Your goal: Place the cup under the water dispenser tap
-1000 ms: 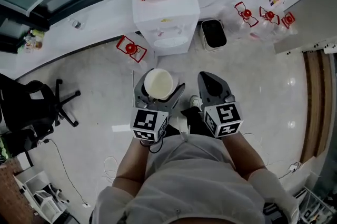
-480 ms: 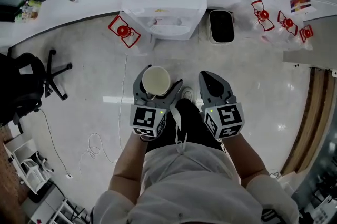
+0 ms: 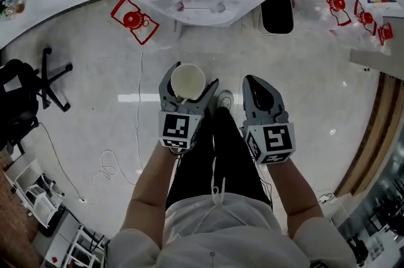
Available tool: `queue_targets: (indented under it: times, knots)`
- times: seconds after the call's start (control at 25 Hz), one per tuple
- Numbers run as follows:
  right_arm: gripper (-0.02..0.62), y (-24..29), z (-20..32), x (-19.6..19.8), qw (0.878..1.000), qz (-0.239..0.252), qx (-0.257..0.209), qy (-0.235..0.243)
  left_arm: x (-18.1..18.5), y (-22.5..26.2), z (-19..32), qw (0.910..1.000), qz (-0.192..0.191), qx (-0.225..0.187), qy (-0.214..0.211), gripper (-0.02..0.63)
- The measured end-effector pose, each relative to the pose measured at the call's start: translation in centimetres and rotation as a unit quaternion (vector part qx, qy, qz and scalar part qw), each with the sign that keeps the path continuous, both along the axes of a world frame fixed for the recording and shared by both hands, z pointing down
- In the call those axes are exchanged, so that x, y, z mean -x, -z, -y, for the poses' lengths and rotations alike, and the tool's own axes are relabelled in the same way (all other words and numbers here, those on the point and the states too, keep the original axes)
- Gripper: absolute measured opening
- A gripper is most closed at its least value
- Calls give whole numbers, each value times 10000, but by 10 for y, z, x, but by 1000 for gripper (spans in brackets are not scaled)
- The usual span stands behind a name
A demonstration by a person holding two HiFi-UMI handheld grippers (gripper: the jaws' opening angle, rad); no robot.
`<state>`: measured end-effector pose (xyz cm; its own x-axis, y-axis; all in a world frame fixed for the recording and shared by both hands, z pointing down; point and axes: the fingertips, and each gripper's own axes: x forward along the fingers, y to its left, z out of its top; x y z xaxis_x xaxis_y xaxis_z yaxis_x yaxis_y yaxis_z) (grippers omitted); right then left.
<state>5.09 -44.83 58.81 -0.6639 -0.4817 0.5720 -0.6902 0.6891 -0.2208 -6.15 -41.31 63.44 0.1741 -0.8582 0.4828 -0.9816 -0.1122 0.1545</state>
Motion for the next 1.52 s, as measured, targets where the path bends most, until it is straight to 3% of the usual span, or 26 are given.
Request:
queue_targets:
  times: [0.44, 0.68, 1.08, 1.52]
  knots:
    - [26, -110, 30, -2, 9988, -188, -89, -435, 8, -89, 32, 9996, 191, -18, -186, 459]
    - [26, -150, 36, 9, 9993, -257, -108, -242, 15, -139, 56, 9996, 236, 115, -99, 459]
    - [26, -166, 55, 11, 9984, -252, 133, -495, 37, -179, 115, 9975, 606, 212, 290, 459]
    - [26, -171, 67, 5, 9985, -393, 107, -364, 56, -192, 160, 9955, 723, 56, 611, 459]
